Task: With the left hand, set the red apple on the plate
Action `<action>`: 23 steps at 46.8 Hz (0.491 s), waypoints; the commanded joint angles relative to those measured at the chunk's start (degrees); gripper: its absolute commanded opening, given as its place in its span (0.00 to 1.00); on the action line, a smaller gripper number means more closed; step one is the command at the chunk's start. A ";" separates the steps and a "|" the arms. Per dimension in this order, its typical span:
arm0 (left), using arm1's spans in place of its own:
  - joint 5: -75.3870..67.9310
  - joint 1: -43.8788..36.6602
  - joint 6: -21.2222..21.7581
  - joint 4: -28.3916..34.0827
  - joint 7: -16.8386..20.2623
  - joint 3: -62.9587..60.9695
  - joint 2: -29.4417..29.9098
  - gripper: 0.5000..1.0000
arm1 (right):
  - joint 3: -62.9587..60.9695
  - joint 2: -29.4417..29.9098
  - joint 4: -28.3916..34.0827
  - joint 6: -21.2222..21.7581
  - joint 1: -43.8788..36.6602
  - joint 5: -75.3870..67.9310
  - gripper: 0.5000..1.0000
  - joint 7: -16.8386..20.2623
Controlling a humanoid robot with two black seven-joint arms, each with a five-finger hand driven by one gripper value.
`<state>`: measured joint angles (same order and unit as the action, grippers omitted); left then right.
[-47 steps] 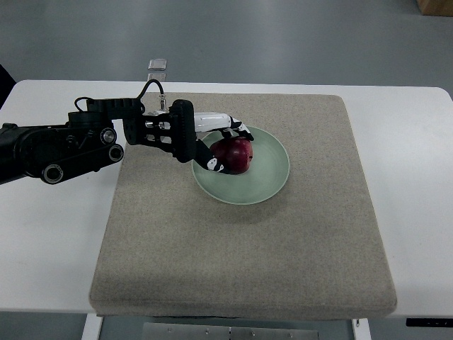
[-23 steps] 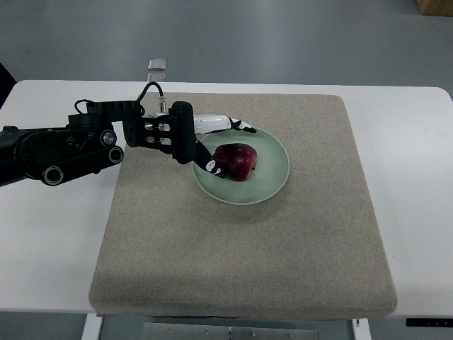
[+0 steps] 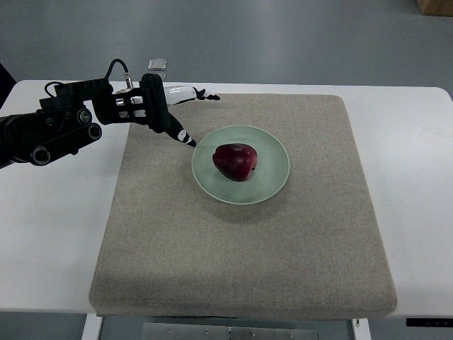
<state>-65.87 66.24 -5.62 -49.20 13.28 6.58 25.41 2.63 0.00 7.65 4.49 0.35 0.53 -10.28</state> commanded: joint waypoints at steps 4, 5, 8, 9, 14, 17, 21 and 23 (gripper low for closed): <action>2.06 -0.24 0.26 3.32 -0.01 3.17 -0.01 0.93 | 0.00 0.00 0.00 -0.01 0.00 0.00 0.93 0.00; 2.67 -0.24 0.26 3.67 -0.01 3.35 -0.01 0.93 | 0.00 0.00 0.00 -0.01 0.00 0.00 0.93 0.00; 4.87 -0.24 0.26 4.64 -0.01 3.44 -0.01 0.93 | 0.00 0.00 0.00 -0.01 0.00 0.00 0.93 0.00; 5.75 -0.24 0.26 4.99 -0.01 3.35 -0.01 0.93 | -0.08 0.00 0.00 -0.01 0.00 0.00 0.93 0.00; 9.97 -0.24 0.70 6.40 -0.01 3.26 -0.01 0.93 | 0.00 0.00 0.00 -0.01 0.00 0.00 0.93 0.00; 11.38 -0.32 2.19 6.84 -0.01 3.26 -0.10 0.93 | 0.00 0.00 0.00 -0.01 0.00 0.00 0.93 0.00; 13.48 -0.32 5.09 7.63 -0.10 3.26 -0.54 0.93 | 0.00 0.00 0.00 -0.01 0.00 0.00 0.93 0.00; 15.50 -0.32 6.23 8.16 -0.28 3.26 -0.80 0.93 | 0.00 0.00 0.00 -0.01 0.00 0.00 0.93 0.00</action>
<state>-52.99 65.94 -1.22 -41.80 13.21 9.85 25.02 2.62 0.00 7.65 4.47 0.35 0.53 -10.28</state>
